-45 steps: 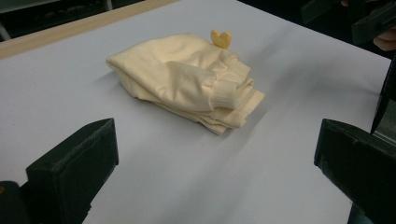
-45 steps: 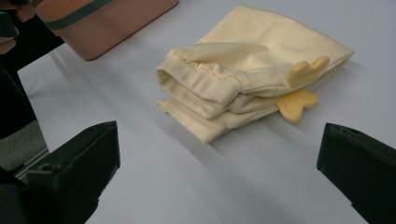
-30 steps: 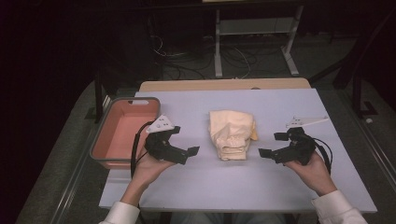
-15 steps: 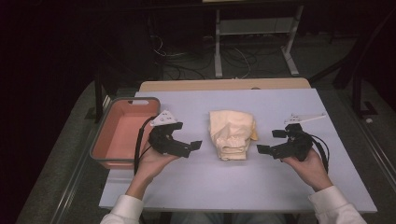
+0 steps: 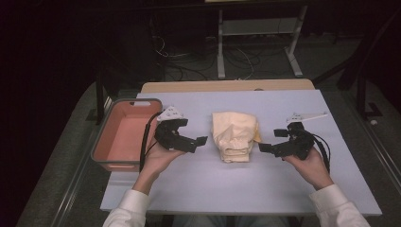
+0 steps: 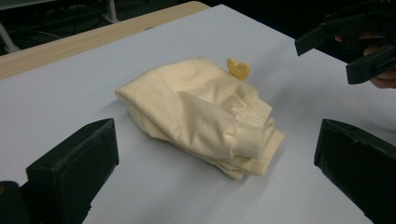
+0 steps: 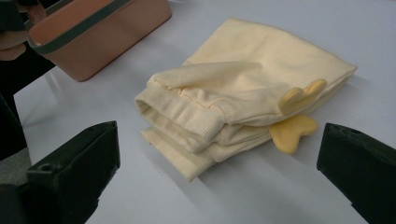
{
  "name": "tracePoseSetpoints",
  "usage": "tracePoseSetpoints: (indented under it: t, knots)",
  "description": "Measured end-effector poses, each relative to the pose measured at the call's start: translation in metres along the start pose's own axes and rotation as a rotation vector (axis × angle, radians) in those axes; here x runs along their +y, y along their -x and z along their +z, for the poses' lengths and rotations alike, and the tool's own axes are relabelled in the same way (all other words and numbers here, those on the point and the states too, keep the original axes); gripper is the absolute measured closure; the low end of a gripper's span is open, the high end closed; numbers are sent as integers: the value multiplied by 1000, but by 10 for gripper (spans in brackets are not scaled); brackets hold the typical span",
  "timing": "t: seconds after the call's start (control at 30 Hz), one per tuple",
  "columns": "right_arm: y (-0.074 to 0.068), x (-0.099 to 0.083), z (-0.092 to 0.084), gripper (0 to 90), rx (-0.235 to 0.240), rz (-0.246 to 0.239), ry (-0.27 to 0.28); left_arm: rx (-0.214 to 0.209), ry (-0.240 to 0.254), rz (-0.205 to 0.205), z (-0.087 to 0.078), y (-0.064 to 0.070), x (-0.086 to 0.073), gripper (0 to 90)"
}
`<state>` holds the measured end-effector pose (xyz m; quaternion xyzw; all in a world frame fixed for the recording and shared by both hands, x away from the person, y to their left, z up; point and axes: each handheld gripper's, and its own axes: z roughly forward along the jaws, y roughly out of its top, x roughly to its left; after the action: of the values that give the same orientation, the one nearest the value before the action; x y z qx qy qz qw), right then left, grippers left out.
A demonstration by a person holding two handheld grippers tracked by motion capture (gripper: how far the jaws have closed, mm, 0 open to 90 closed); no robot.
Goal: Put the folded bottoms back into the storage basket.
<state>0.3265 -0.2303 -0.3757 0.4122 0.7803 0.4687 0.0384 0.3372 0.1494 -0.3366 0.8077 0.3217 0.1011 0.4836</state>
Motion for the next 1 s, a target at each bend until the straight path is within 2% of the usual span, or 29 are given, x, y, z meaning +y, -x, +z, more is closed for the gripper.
tracePoseSetpoints:
  t: [0.4, 0.6, 1.0]
  knots:
    - [6, 12, 13, 0, 12, 6, 7, 22, 4, -26, 8, -13, 7, 0]
    - [6, 15, 16, 0, 5, 3, 16, 14, 15, -42, 12, -16, 14, 0]
    - [9, 15, 23, 0, 13, 30, 29, 16, 0, -37, 21, -20, 25, 0]
